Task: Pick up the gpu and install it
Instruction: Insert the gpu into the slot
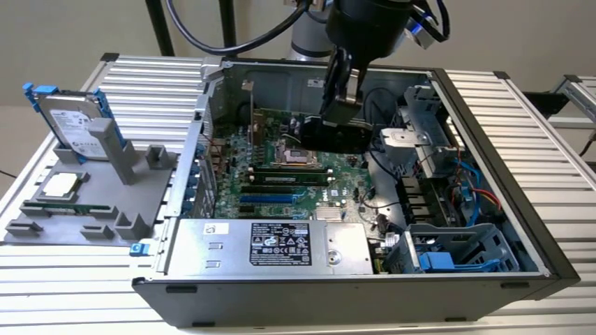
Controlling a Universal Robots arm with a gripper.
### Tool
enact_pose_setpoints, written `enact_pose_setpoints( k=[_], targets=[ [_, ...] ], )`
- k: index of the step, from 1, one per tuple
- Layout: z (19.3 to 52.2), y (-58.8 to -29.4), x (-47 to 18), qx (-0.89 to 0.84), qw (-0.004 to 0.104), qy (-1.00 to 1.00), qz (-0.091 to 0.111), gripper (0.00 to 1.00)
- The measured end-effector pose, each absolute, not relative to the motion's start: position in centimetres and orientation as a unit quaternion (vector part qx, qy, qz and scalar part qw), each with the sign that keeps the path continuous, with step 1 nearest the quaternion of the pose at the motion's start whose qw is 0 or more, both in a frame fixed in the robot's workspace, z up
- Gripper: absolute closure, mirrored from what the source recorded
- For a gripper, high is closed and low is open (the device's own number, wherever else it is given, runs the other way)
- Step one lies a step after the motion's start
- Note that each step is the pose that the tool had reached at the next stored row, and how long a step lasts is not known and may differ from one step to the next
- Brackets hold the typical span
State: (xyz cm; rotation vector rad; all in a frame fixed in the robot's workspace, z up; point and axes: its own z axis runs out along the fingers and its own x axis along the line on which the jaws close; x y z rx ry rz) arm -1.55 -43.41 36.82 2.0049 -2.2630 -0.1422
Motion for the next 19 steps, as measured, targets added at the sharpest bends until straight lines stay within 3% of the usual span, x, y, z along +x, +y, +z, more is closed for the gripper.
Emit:
enact_pose_setpoints(
  k=[19],
  targets=[
    [36.32, -43.41, -1.55, 0.661, 0.057, -0.746, -0.047, 1.0]
  ],
)
